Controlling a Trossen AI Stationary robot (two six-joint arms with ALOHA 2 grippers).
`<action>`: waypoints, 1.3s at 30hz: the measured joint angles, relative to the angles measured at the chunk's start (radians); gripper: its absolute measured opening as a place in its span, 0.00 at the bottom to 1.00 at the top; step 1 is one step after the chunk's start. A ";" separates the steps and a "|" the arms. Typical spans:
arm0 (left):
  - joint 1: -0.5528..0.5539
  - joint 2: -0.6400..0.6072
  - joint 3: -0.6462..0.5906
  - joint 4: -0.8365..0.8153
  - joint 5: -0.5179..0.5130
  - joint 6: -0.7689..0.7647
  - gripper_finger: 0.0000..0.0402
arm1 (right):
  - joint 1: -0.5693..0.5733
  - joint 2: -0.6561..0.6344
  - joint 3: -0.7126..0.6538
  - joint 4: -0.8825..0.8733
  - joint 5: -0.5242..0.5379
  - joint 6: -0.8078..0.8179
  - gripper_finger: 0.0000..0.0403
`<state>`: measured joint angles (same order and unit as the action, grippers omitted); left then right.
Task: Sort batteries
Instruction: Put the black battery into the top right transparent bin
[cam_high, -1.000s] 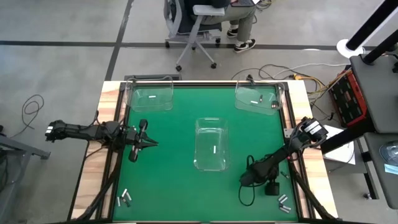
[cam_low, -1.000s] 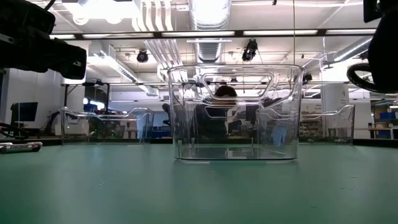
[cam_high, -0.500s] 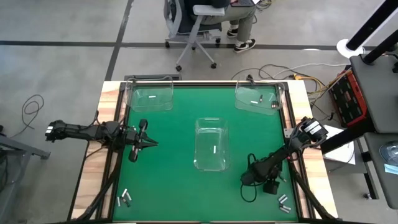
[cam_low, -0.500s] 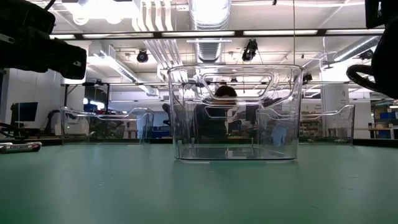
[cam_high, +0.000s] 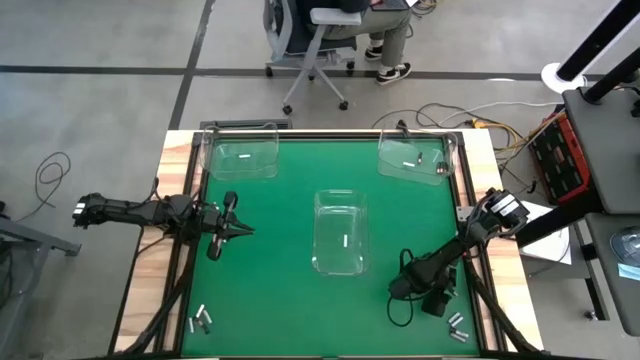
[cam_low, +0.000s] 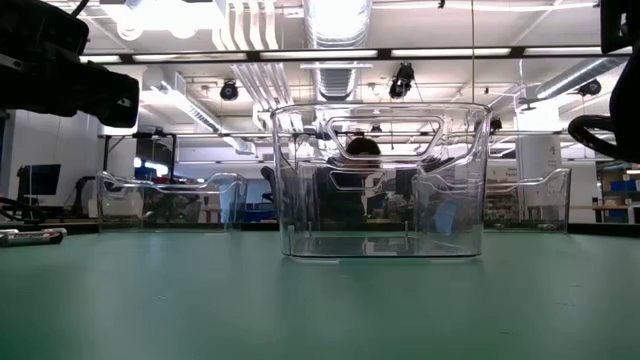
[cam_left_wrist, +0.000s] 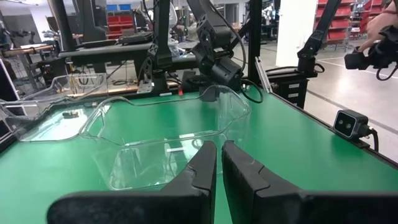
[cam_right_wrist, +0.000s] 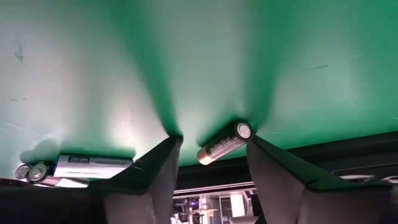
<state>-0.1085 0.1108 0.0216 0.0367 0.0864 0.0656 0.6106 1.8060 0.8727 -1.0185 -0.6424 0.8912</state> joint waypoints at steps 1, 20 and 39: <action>0.000 0.000 0.000 0.000 0.000 0.000 0.02 | 0.000 0.000 0.000 0.007 -0.002 -0.004 0.37; 0.000 0.000 0.000 -0.001 0.000 0.000 0.02 | -0.059 -0.064 -0.009 0.052 0.034 0.007 0.06; 0.000 0.001 0.000 0.000 0.000 0.000 0.02 | -0.681 -0.751 0.148 -0.039 0.651 0.447 0.07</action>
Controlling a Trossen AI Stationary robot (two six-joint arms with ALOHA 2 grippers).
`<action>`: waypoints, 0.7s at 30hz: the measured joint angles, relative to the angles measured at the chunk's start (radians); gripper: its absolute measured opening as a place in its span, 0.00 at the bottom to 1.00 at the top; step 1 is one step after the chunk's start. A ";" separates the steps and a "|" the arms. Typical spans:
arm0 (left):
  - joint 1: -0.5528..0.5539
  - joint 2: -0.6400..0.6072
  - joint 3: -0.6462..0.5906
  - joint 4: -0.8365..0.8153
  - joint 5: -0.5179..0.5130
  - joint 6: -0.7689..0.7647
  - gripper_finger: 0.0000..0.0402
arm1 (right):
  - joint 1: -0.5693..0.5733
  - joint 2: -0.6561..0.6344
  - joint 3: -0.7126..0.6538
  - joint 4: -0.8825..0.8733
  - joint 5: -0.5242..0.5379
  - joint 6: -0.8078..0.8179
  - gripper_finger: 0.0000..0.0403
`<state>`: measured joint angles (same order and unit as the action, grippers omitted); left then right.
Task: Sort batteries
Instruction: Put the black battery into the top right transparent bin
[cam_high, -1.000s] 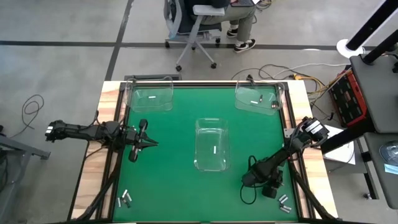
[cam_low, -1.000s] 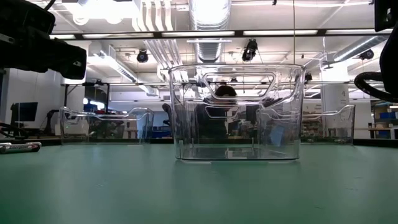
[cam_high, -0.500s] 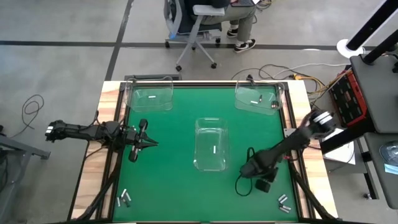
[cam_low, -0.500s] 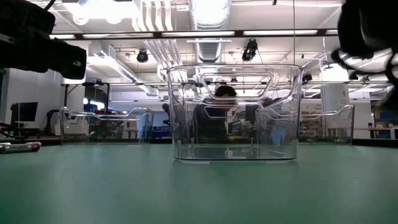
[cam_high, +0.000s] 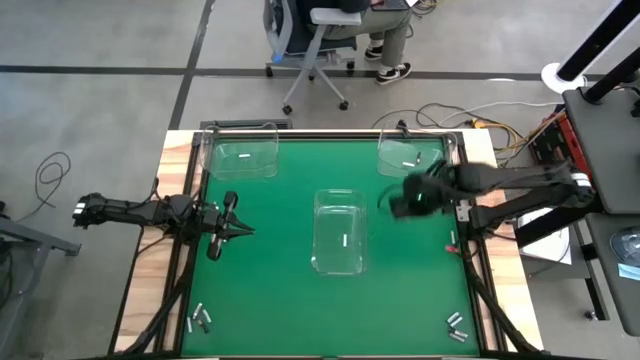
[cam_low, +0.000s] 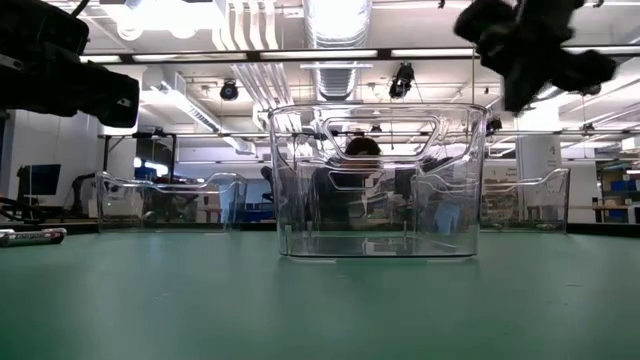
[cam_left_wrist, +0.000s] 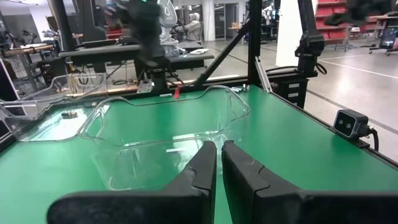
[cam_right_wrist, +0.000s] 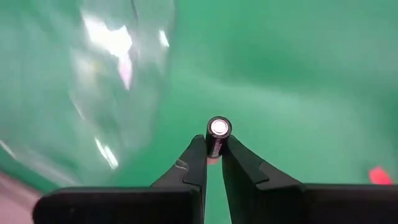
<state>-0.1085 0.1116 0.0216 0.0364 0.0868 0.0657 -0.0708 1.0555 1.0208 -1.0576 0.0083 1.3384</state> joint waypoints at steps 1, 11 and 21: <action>0.000 0.000 0.000 0.000 0.000 0.000 0.02 | -0.051 -0.004 0.013 -0.001 0.032 -0.020 0.07; 0.000 0.000 0.000 0.000 0.000 0.000 0.02 | -0.567 0.217 0.130 0.102 0.091 -0.329 0.07; 0.000 0.000 0.000 0.000 0.000 0.000 0.02 | -0.854 0.470 0.194 0.121 -0.069 -0.432 0.07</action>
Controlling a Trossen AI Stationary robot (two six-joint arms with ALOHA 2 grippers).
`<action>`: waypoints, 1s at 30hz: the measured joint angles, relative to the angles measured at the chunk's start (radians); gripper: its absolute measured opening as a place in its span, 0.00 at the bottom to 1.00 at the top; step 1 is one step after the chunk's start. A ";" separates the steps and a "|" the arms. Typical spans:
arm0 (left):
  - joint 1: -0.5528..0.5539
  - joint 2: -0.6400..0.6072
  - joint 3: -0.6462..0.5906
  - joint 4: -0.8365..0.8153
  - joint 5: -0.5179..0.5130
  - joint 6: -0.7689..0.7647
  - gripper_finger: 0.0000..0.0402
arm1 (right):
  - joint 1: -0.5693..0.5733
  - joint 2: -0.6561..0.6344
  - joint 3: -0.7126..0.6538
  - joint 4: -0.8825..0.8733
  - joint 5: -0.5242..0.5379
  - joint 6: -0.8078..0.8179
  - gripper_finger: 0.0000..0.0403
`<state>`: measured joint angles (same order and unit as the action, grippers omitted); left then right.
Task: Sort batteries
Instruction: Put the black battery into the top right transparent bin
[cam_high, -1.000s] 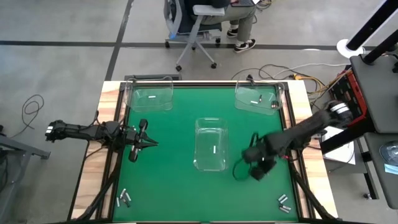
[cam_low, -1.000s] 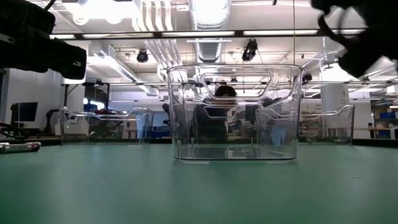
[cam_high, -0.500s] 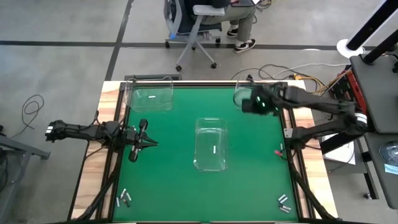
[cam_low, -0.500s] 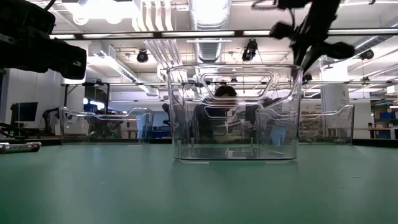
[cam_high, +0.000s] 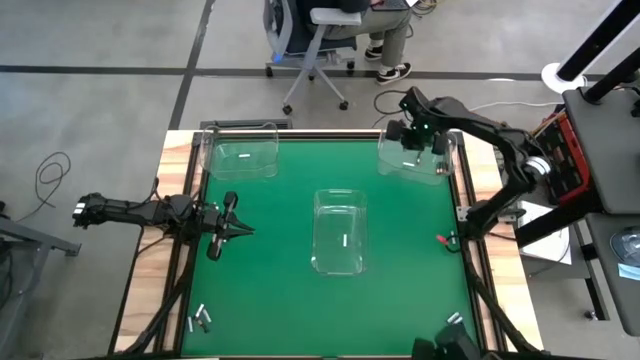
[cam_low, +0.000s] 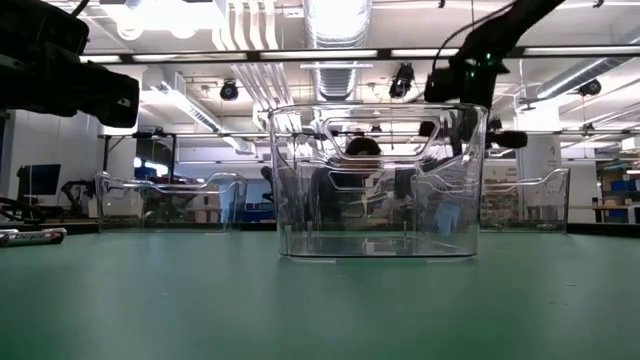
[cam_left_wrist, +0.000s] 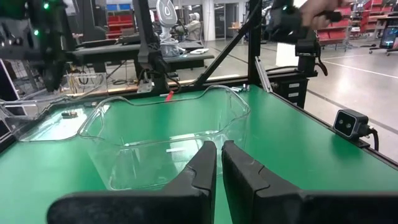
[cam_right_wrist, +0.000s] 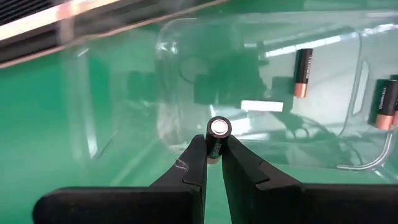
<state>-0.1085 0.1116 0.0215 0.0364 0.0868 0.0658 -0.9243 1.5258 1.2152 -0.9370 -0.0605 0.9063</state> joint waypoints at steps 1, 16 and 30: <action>0.000 0.000 0.000 0.000 0.000 0.000 0.02 | -0.013 0.017 0.000 -0.001 0.000 0.000 0.07; 0.000 0.000 0.000 0.000 0.000 0.000 0.02 | -0.078 0.261 -0.009 0.001 -0.011 -0.055 0.07; 0.000 0.000 0.000 0.000 0.000 0.000 0.02 | -0.071 0.261 -0.010 0.010 0.112 -0.001 0.32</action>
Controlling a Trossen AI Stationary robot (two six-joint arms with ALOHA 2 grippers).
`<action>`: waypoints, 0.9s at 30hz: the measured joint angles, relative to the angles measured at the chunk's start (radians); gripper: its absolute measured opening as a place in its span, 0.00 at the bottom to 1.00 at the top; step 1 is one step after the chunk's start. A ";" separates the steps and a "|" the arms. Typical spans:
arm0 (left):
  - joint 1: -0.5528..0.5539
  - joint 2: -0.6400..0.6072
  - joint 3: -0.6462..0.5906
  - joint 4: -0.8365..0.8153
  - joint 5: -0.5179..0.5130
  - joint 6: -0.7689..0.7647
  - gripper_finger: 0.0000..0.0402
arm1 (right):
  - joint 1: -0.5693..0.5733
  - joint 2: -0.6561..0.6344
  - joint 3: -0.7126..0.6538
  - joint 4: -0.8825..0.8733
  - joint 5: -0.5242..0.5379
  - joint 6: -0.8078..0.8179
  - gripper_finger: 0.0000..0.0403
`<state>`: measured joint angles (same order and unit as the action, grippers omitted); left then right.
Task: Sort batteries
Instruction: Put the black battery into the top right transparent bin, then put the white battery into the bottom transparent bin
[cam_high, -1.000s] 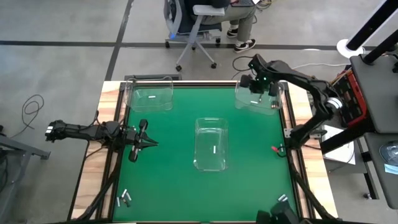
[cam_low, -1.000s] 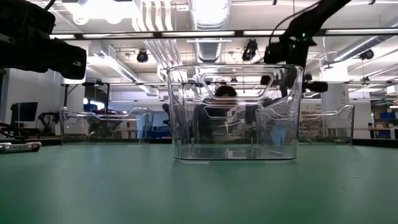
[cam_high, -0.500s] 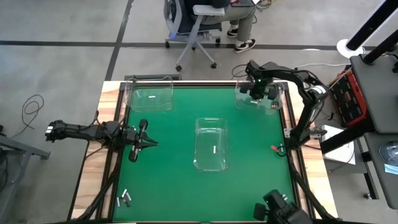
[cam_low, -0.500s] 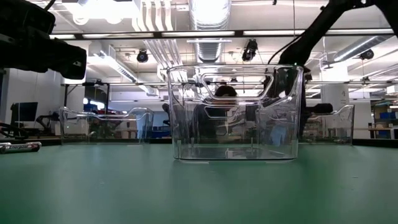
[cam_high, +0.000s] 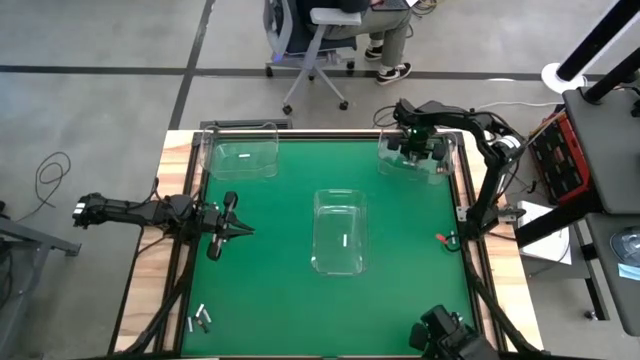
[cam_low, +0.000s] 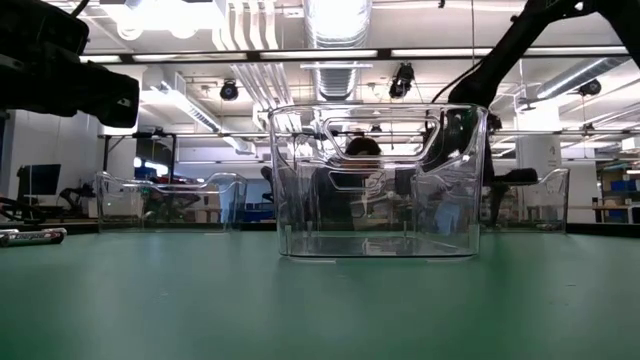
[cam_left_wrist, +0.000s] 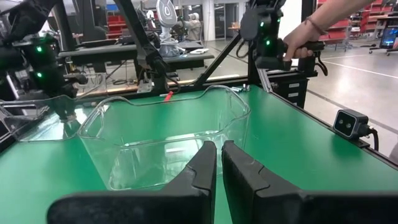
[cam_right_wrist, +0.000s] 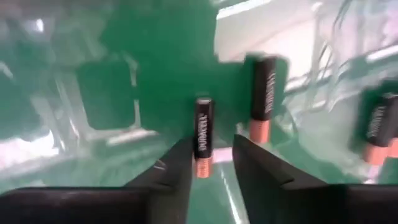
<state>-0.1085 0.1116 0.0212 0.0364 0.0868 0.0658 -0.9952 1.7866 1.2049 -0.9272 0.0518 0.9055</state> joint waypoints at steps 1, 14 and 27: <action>0.000 0.000 0.000 0.000 0.000 0.000 0.02 | 0.007 -0.020 0.000 0.002 0.029 0.007 0.35; 0.000 0.000 0.000 0.000 0.000 0.000 0.02 | 0.384 -0.458 0.001 0.094 0.304 -0.101 0.61; 0.000 0.000 0.000 0.000 0.000 0.000 0.02 | 0.846 -0.520 -0.124 -0.372 -0.148 -0.030 0.61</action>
<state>-0.1085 0.1116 0.0212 0.0364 0.0868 0.0656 -0.1494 1.2662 1.0807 -1.2996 -0.0964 0.8750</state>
